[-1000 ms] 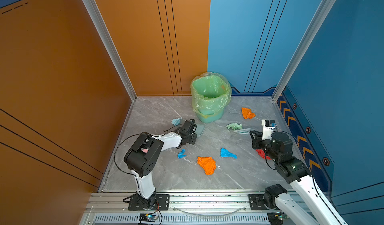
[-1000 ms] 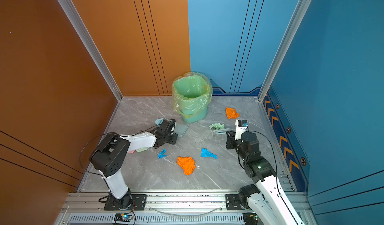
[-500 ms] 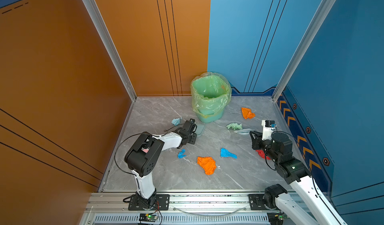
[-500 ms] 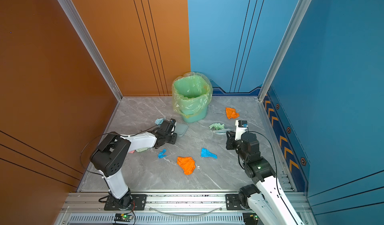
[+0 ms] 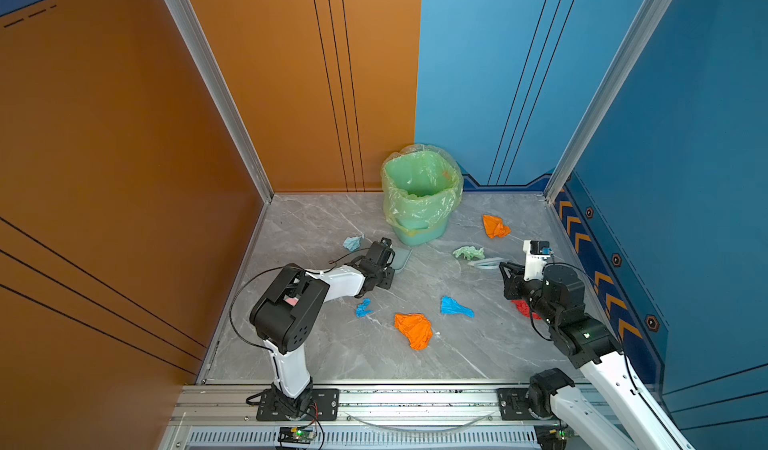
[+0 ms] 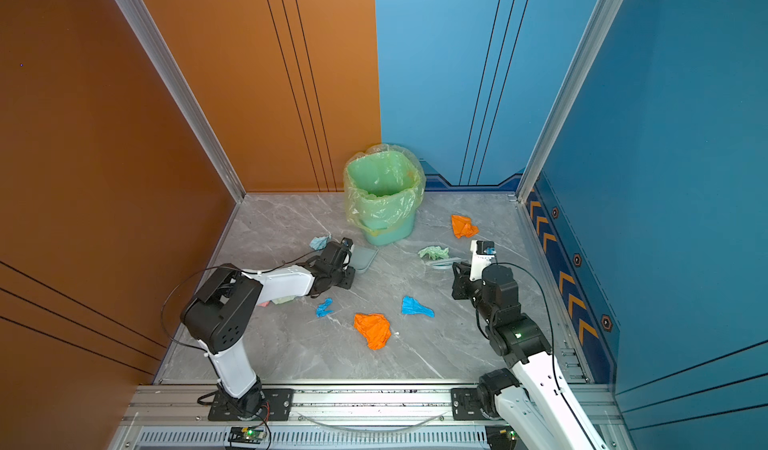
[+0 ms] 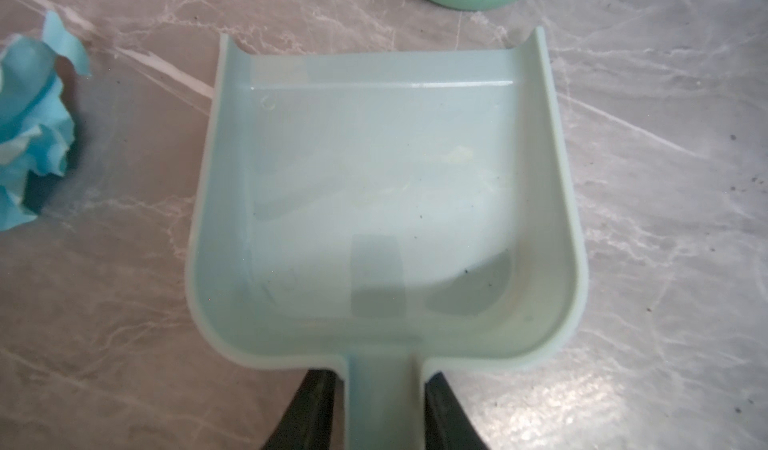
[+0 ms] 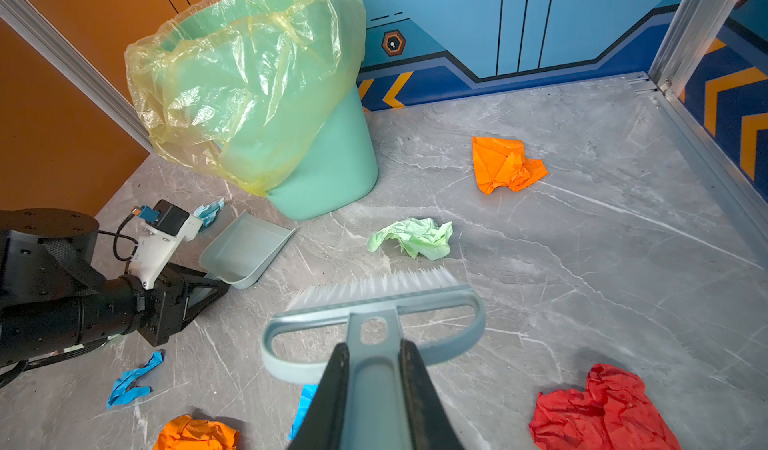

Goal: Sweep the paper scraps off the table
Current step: 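Close the left gripper on the pale green dustpan handle, then lift the dustpan with the left gripper while the right gripper carries the brush forward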

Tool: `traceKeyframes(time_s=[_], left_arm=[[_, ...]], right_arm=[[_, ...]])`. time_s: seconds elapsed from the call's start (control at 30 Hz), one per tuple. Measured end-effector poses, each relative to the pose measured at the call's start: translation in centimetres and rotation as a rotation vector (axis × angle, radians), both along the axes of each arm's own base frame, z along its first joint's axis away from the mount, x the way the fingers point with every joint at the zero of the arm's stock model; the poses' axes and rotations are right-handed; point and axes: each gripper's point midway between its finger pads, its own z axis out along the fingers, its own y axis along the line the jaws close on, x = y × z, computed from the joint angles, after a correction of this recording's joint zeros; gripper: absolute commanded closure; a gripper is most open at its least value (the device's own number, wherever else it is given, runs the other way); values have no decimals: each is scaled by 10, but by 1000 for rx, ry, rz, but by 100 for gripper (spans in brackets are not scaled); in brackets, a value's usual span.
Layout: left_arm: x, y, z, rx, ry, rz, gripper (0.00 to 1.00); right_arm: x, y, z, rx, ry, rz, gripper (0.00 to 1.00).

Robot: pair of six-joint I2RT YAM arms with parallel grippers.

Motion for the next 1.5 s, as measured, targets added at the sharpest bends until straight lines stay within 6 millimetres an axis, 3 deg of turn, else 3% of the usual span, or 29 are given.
traceKeyframes(time_s=[0.47,0.8,1.2,1.5], left_arm=[[-9,6,4,-7,-10,6,84],[-26,13,49,-45,-25,12,87],[-85,49,74,-79,54,101,94],[-134,90,124,-213,-17,267,95]], right_arm=[[0,0,1,4,-3,0,100],[2,5,2,15,-6,24,100],[14,38,20,67,-39,157,100],[17,85,26,86,-39,330,100]])
